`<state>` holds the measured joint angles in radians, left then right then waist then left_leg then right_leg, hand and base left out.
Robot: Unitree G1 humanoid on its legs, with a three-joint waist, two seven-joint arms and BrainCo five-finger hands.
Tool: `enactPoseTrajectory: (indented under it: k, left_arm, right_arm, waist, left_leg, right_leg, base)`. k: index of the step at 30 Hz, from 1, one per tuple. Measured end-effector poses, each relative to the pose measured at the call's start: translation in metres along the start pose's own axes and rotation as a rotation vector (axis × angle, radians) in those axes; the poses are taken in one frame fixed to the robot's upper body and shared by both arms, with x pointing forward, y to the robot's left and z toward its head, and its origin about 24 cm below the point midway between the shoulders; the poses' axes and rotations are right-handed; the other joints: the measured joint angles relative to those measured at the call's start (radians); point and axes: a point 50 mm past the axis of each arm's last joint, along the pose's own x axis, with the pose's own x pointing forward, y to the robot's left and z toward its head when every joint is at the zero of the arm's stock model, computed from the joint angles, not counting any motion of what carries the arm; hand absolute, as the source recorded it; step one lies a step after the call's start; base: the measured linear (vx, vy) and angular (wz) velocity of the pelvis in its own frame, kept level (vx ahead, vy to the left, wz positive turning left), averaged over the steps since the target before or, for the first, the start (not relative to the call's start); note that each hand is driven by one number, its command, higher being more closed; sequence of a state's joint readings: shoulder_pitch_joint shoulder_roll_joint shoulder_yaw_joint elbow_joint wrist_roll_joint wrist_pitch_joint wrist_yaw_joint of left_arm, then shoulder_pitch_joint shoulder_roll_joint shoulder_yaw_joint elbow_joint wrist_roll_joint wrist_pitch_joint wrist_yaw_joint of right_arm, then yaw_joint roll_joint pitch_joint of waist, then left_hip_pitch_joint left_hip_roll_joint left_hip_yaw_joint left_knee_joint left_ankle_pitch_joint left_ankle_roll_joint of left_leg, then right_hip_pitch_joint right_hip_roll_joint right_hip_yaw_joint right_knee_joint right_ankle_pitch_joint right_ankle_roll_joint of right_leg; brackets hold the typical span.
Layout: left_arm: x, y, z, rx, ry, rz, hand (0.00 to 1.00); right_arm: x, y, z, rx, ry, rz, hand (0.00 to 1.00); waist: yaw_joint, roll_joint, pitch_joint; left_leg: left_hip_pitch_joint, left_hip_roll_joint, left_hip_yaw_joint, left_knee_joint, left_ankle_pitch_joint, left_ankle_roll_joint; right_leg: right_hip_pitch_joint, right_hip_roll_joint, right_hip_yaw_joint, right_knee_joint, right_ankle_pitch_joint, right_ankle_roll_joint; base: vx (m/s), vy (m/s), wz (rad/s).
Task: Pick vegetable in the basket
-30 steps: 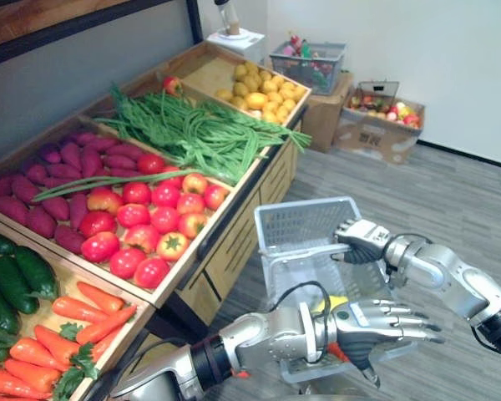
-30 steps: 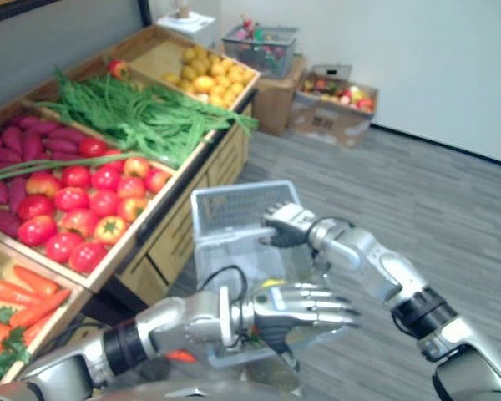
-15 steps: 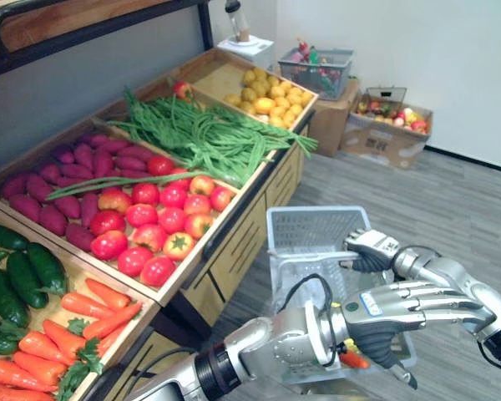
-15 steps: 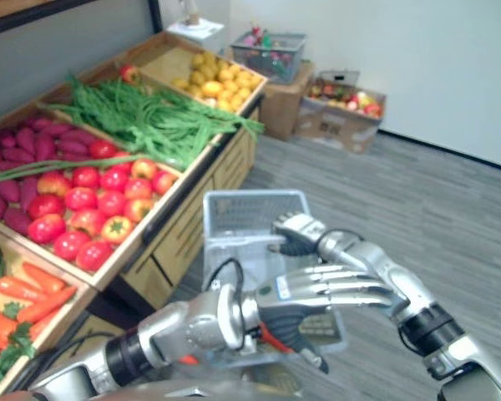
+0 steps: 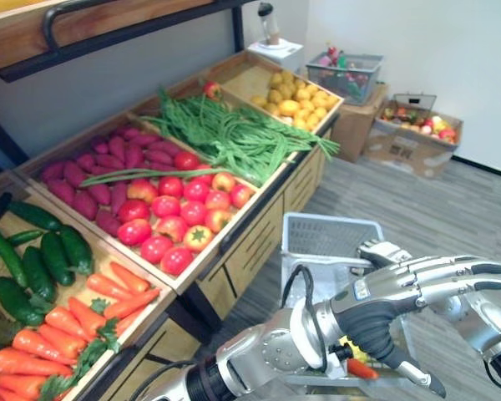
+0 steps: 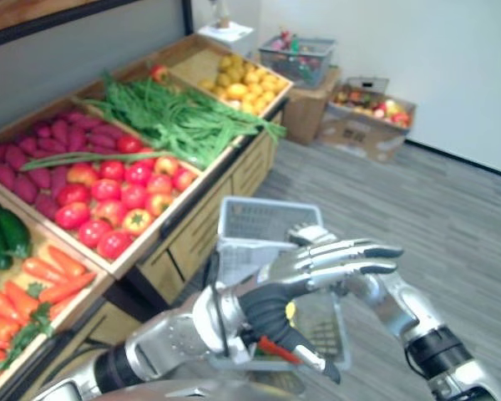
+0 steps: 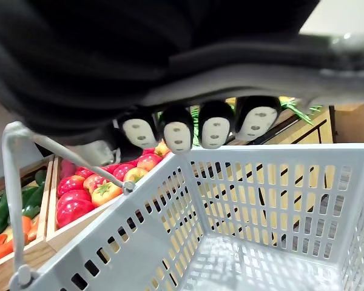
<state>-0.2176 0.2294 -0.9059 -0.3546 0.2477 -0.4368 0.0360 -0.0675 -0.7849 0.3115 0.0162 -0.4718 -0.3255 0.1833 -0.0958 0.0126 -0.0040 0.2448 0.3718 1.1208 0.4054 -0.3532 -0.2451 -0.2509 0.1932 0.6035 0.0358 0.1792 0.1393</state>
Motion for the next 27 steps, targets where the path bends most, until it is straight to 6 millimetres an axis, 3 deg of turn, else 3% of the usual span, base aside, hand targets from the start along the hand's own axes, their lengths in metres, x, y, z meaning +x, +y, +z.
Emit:
enactPoseTrajectory:
  k: [7,17,24,25,27]
  left_arm:
    - [-0.001,0.014,0.013,-0.139,-0.041,0.098,0.00]
    - [0.000,0.027,0.017,-0.137,-0.064,0.157,0.00]
    - [-0.007,0.059,0.019,-0.061,-0.063,0.306,0.00]
    - [-0.011,0.070,0.020,-0.025,-0.061,0.352,0.00]
    - [-0.017,0.082,0.018,0.016,-0.034,0.413,0.00]
  right_arm:
    - [-0.016,0.012,-0.023,0.100,0.151,-0.044,1.00]
    - [-0.034,0.017,-0.041,0.185,0.278,-0.131,1.00]
    - [-0.058,0.045,-0.069,0.348,0.492,-0.183,1.00]
    - [-0.076,0.059,-0.081,0.413,0.597,-0.213,1.00]
    - [-0.094,0.075,-0.092,0.483,0.714,-0.240,1.00]
  waist:
    - [0.021,0.014,-0.013]
    - [0.036,0.014,-0.013]
    - [0.056,0.013,-0.013]
    - [0.071,0.011,-0.012]
    - [0.074,0.003,-0.015]
  left_leg:
    - [-0.036,0.003,-0.060,0.003,-0.001,0.003]
    - [-0.062,0.003,-0.102,0.008,-0.002,0.007]
    - [-0.124,-0.012,-0.216,-0.003,0.012,0.031]
    - [-0.145,-0.020,-0.274,-0.010,0.019,0.043]
    - [-0.180,-0.039,-0.346,-0.024,0.031,0.061]
  right_leg:
    - [0.001,-0.031,-0.052,-0.010,-0.001,-0.002]
    - [0.009,-0.052,-0.087,-0.019,-0.002,-0.003]
    - [0.015,-0.106,-0.180,-0.027,-0.004,-0.007]
    - [0.028,-0.133,-0.227,-0.038,-0.004,-0.007]
    - [0.041,-0.167,-0.288,-0.048,-0.006,-0.009]
  base:
    - [0.00,-0.018,0.23]
    - [0.00,-0.004,0.13]
    - [-0.02,-0.015,0.49]
    - [-0.02,-0.013,0.72]
    - [-0.04,-0.004,1.09]
